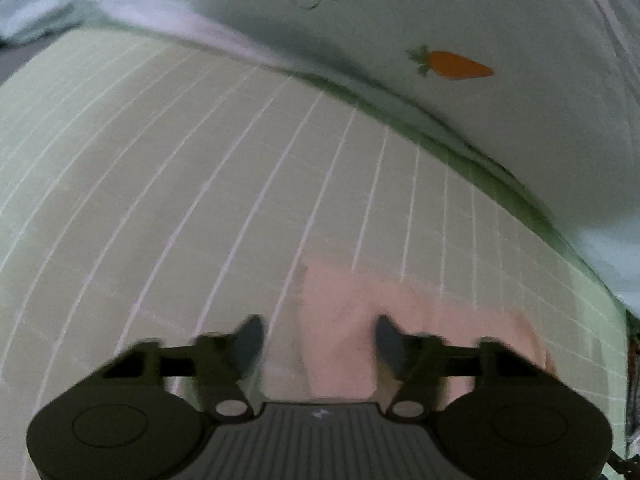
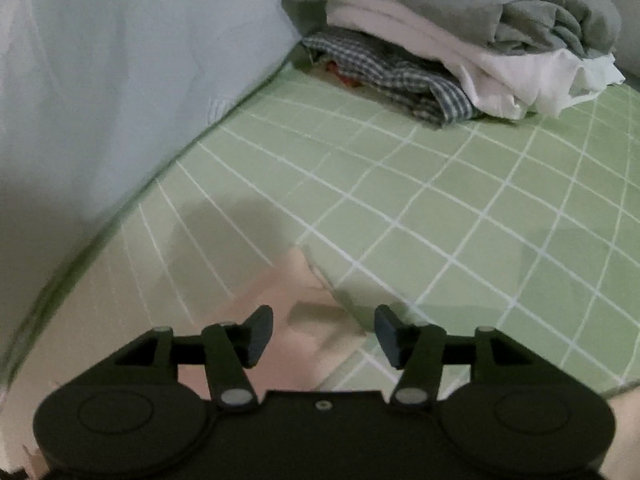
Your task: Fold clothes
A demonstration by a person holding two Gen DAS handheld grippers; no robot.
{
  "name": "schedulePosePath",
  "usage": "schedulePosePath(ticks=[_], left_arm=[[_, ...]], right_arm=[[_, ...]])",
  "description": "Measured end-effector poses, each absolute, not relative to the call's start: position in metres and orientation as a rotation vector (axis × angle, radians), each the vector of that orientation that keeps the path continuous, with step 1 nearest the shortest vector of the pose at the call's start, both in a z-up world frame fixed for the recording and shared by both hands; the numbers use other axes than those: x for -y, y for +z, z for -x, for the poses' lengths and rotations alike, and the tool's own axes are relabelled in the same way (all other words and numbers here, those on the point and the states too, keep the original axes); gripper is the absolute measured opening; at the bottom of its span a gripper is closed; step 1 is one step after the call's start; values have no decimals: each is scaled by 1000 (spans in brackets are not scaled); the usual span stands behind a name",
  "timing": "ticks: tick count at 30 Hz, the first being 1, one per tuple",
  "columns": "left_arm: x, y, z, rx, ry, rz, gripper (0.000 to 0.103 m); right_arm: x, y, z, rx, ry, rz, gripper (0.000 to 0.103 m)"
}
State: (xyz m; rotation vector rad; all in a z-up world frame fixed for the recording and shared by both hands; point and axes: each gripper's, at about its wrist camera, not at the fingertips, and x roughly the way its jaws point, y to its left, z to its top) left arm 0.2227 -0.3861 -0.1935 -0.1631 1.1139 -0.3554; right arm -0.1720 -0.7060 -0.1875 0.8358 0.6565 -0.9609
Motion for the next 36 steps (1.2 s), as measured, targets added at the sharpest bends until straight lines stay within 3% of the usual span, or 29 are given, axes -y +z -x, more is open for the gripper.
schedulePosePath(ticks=[1, 3, 13, 14, 15, 18, 21, 23, 25, 27, 32, 36], left_arm=[[390, -194, -225, -1108, -364, 157, 6], [397, -196, -233, -1101, -353, 130, 5], [403, -201, -249, -1060, -328, 84, 6], [403, -201, -249, -1062, -325, 84, 6], [404, -200, -250, -1064, -322, 83, 6], [407, -200, -250, -1064, -313, 67, 9], [405, -194, -249, -1080, -304, 84, 15], [398, -181, -243, -1057, -305, 114, 26], [390, -163, -234, -1011, -309, 136, 47], [379, -146, -221, -978, -308, 159, 54], [352, -115, -167, -942, -319, 200, 65], [342, -112, -116, -982, -341, 188, 70]], right_arm=[[706, -188, 170, -664, -960, -820, 61], [705, -188, 167, -679, -958, -788, 65], [703, -191, 149, -751, -944, -626, 70], [702, -192, 147, -758, -941, -609, 61], [699, -192, 144, -762, -924, -573, 38], [690, -193, 135, -770, -871, -468, 7], [689, -189, 131, -762, -868, -476, 5], [683, -177, 133, -721, -857, -462, 4], [672, -162, 135, -680, -832, -419, 4], [652, -141, 138, -630, -772, -361, 4], [582, -106, 146, -565, -545, -310, 4], [529, -129, 155, -678, -391, -404, 8]])
